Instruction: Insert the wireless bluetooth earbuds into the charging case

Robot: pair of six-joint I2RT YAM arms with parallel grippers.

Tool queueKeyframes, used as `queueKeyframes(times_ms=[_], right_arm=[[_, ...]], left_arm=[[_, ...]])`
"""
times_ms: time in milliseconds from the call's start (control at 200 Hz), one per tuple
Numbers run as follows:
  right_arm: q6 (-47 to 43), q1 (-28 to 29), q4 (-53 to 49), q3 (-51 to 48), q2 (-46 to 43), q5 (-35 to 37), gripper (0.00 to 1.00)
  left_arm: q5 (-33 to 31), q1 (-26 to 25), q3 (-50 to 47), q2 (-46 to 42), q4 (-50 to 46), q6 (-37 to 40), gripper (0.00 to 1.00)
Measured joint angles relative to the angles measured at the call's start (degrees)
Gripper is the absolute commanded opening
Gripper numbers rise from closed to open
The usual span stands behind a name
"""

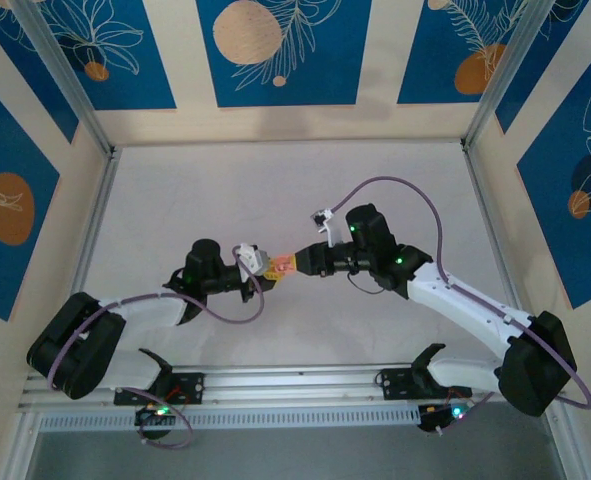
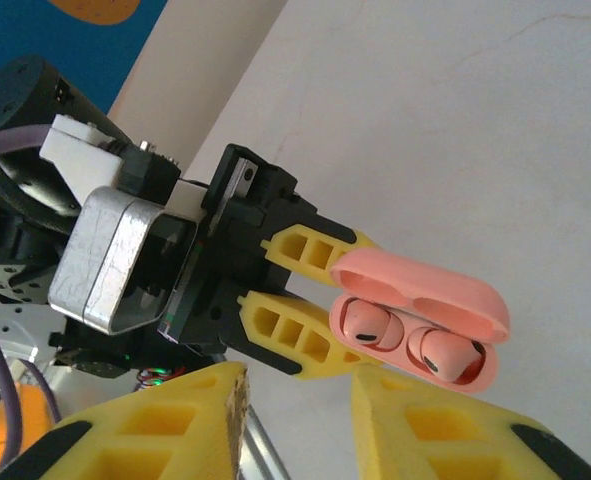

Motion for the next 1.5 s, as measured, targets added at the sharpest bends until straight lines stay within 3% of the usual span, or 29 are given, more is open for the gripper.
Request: queueKeyframes(times_ms=[515, 985, 1295, 1501], right_arm=[[3.3, 1.3, -0.1, 0.3, 5.3, -0.7, 0.20], [3.3, 2.4, -0.2, 1.4, 9.1, 0.1, 0.18], [-0.9, 1.8, 0.4, 0.9, 6.0, 0.8, 0.31], [-8.3, -3.2, 4.0, -2.7, -2.0, -1.3, 0.42]], left_arm=[[0.0, -1.1, 0.0, 0.0, 0.0, 0.0, 0.17], [-1.1, -1.7, 0.1, 0.0, -0.6, -0.1, 0.18], [-1.2, -1.9, 0.1, 0.0, 0.9, -1.0, 0.17], [-0.8, -2.0, -0.7, 0.0, 5.0, -2.8, 0.18]])
